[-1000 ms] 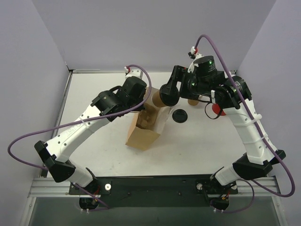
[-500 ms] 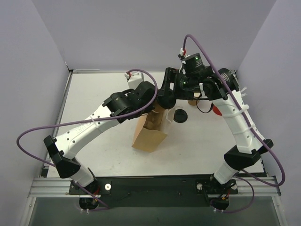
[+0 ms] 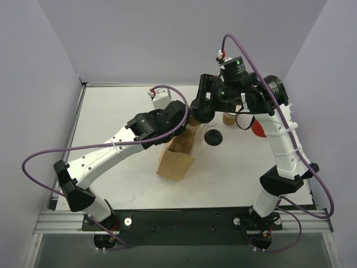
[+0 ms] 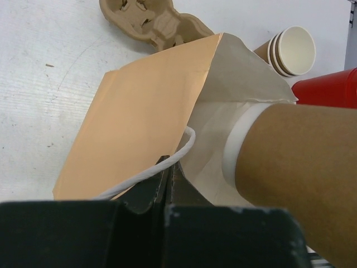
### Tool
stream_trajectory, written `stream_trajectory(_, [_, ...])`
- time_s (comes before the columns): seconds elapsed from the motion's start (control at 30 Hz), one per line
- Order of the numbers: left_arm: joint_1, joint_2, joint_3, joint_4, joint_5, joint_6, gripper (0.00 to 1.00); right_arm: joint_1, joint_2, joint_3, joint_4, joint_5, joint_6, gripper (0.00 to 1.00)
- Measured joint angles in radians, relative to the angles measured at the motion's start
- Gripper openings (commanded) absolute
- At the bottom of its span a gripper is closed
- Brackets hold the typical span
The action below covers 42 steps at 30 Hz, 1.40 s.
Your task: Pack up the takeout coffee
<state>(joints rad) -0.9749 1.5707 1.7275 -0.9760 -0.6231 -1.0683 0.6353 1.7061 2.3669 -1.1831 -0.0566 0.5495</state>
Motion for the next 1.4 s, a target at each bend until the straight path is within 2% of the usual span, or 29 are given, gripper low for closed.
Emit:
stream_trajectory(0.3, [-0.015, 0.000, -0.002, 0.023, 0.006, -0.012, 0.00, -0.002, 0.057, 0.059, 0.024, -0.003, 0.014, 0.46])
stream_trajectory(0.63, [-0.026, -0.002, -0.006, -0.008, -0.090, -0.158, 0.00, 0.028, 0.066, 0.020, 0.050, -0.015, 0.038, 0.46])
stream_trajectory(1.0, [-0.027, -0.108, -0.135, 0.099, -0.170, -0.292, 0.00, 0.047, 0.066, -0.021, 0.041, -0.015, 0.030, 0.45])
stream_trajectory(1.4, [-0.028, -0.173, -0.304, 0.242, -0.176, -0.394, 0.00, 0.091, 0.079, -0.120, 0.008, 0.031, -0.002, 0.45])
